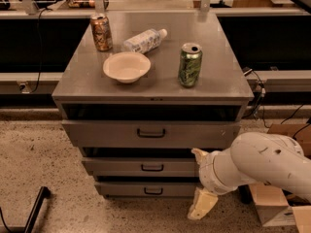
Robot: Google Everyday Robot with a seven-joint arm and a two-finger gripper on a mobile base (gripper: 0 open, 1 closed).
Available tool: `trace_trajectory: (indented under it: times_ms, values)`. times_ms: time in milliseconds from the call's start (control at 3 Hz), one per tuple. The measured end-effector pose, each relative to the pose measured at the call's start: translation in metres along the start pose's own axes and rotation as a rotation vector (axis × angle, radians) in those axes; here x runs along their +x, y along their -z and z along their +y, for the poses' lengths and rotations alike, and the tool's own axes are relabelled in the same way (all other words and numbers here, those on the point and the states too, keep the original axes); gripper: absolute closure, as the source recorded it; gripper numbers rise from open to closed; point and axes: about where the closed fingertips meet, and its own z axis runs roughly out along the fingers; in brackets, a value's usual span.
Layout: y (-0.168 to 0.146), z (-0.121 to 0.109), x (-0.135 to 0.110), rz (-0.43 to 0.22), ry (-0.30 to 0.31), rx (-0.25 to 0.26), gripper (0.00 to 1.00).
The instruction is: Open middle drawer
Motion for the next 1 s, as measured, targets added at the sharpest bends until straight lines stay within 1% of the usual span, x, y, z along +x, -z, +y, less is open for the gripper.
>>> trace_trajectory:
  times_ms: [333, 667, 1000]
  values:
    - [-0.01, 0.001, 0.006, 0.027, -0.003, 0.007, 0.0]
    - [-0.043, 0.003, 0.038, 0.109, -0.015, 0.022, 0.0]
    - [-0.095, -0.021, 0.098, 0.164, -0.051, 0.073, 0.0]
